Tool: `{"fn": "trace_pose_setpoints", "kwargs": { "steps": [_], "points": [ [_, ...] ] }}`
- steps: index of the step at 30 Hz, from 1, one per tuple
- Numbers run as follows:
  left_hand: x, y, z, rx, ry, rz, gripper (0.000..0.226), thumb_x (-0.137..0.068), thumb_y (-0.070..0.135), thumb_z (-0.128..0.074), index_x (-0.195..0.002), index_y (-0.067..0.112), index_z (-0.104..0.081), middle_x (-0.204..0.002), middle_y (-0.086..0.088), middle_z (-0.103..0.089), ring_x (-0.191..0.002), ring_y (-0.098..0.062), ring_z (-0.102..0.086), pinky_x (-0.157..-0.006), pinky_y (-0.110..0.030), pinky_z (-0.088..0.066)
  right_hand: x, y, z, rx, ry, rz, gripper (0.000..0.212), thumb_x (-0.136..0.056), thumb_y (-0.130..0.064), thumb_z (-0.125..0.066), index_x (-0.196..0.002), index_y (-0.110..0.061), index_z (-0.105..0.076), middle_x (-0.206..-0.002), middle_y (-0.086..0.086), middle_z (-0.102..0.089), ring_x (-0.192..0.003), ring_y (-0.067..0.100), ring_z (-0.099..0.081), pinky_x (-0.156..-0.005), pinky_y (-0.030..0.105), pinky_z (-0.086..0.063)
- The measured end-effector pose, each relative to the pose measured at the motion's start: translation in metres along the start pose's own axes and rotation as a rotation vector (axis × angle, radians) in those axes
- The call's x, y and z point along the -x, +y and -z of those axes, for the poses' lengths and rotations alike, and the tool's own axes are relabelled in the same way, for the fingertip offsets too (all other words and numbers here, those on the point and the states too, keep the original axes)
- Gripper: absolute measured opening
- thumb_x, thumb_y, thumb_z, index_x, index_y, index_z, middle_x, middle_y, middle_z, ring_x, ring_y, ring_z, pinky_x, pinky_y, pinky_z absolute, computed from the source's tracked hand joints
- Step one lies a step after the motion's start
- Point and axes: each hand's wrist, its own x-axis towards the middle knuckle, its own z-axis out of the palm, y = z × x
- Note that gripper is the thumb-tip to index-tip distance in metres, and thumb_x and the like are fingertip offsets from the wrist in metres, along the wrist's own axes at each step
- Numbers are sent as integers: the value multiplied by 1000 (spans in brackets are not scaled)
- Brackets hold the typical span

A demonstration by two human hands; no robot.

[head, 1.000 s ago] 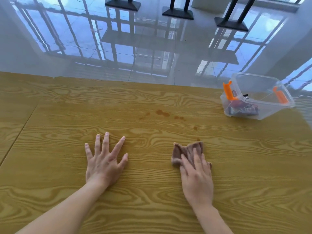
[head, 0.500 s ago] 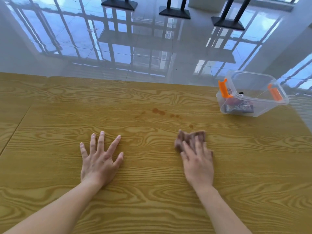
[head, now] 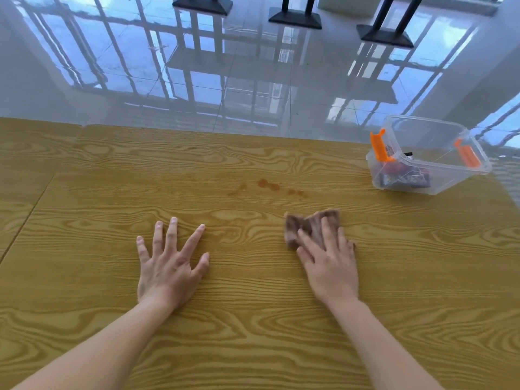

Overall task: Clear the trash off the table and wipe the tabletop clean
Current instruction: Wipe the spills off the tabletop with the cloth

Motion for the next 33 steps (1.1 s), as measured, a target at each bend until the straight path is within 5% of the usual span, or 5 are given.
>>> {"fn": "trace_pose_setpoints", "kwargs": {
  "steps": [4,11,18,25,33],
  "points": [
    [0,1,-1,4,4,-1,64,-87,74,-11,-147,58,2,-164,-6,0,-149,-30,10,-116,-62,4,73,34,-18,9,35,263,49,-100,-60,-26,-147,-49,-33,-166,-6,-10,-152,26,-11,-120,49,-18],
    [0,1,-2,-3,18,-2,63,-88,73,-12,-147,57,4,-164,-7,-2,-149,-30,9,-116,-63,2,-65,23,24,-97,-26,-219,50,-99,-60,-23,-147,-49,-34,-166,-4,-6,-151,29,-8,-122,49,-10],
    [1,2,0,5,17,-2,63,-88,72,-14,-147,57,1,-164,-7,-3,-149,-31,7,-116,-63,1,45,20,-18,23,42,390,46,-101,-56,-28,-147,-52,-30,-166,-4,-9,-153,26,-8,-122,47,-11],
    [1,1,-1,19,34,0,63,-88,72,-17,-147,57,-1,-164,-6,-5,-150,-30,6,-116,-63,1,-92,1,17,-68,-24,-108,48,-99,-60,-24,-146,-52,-31,-166,-4,-3,-152,30,-5,-122,49,-9],
    [1,0,-1,29,41,-6,63,-89,70,-22,-148,56,-6,-163,-8,-9,-150,-32,1,-116,-63,-2,19,23,-9,4,13,470,44,-102,-52,-31,-145,-46,-39,-165,-7,-16,-152,23,-14,-122,46,-15]
  ]
}}
